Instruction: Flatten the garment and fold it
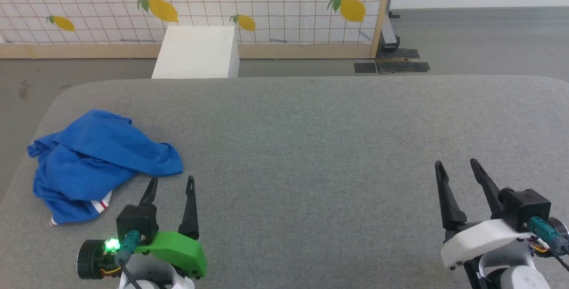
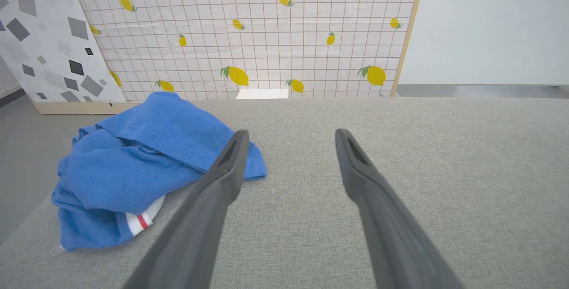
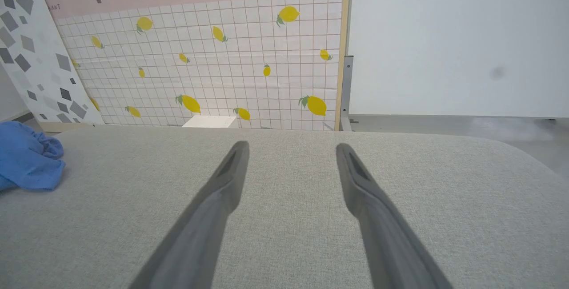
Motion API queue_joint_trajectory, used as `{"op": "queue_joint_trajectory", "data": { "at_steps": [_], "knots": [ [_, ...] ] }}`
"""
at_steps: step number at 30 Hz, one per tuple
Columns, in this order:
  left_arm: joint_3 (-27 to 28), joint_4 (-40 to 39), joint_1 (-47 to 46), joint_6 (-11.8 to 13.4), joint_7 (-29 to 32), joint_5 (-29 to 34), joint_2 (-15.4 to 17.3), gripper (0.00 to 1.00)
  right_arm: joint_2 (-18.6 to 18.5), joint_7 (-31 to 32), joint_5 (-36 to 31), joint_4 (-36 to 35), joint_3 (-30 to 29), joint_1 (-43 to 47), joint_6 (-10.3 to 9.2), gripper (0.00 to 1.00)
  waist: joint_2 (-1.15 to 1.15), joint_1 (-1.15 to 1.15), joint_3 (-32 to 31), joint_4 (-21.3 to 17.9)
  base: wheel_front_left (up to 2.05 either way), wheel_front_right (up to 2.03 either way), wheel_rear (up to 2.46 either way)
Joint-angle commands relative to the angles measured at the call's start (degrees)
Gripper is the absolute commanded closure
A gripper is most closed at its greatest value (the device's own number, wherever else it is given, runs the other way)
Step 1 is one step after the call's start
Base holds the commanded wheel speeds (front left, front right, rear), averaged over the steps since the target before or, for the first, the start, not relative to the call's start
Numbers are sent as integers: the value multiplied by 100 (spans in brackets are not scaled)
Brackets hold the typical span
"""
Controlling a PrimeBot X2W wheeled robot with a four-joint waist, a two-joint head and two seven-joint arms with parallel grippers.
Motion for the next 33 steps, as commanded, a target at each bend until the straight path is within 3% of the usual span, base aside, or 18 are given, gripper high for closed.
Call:
{"op": "queue_joint_trajectory", "data": {
  "at_steps": [1, 33],
  "knots": [
    [-10, 28, 49, -39, -54, -73, -11, 0, 4, -59, 79, 39, -23, 118, -3, 0, 0, 0, -3, 4, 0, 0, 0],
    [-97, 405, 77, -110, -429, -285, -18, 0, 7, -436, 418, 433, -170, 155, -5, 0, 0, 0, -52, 98, 0, 0, 0]
  ]
}}
